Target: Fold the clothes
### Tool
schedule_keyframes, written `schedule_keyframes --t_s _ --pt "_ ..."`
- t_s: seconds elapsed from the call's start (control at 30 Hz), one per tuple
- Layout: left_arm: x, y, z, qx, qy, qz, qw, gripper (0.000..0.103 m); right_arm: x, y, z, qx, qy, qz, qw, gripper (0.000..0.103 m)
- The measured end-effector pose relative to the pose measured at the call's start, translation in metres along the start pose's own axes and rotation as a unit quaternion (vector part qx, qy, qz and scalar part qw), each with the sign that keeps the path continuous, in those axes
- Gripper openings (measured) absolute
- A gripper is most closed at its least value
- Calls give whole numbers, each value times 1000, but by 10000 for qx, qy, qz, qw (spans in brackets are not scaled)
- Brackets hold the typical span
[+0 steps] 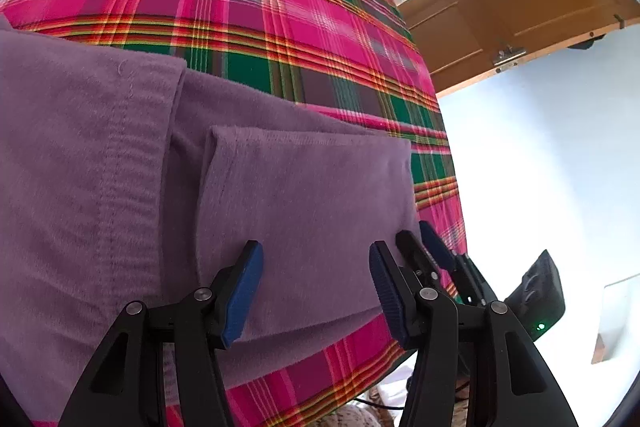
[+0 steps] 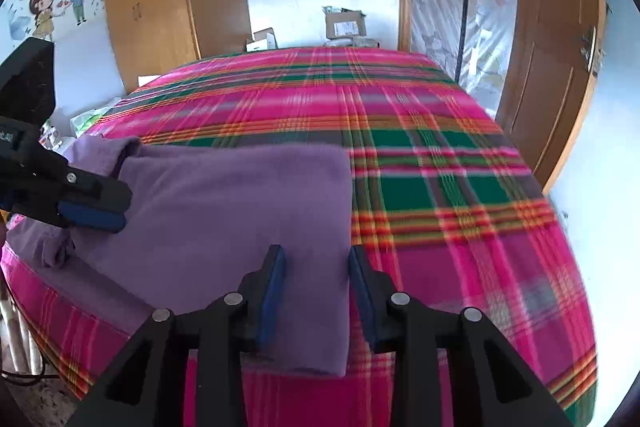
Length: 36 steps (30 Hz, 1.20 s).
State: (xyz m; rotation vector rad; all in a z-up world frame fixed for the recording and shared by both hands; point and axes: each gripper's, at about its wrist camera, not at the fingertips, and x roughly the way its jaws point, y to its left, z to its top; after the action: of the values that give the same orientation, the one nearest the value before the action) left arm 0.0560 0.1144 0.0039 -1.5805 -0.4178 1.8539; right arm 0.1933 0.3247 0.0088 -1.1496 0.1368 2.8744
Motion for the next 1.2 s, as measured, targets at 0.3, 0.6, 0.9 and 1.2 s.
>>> schedule_keyframes --t_s 0.3,0.6,0.9,1.2 --pt "-1 -2 -10 59 43 94 9999 57 -13 -11 -14 435 -13 134 9990 40" --pt "-9 0 -16 6 34 60 10000 57 -24 -28 -18 1025 -34 463 9936 41" --pt "-17 -19 -4 122 -179 112 9997 57 -22 -32 -22 1406 -54 737 9873 41" --pt "7 -19 -3 75 135 195 9997 57 -21 -30 -27 1609 -81 946 9824 38"
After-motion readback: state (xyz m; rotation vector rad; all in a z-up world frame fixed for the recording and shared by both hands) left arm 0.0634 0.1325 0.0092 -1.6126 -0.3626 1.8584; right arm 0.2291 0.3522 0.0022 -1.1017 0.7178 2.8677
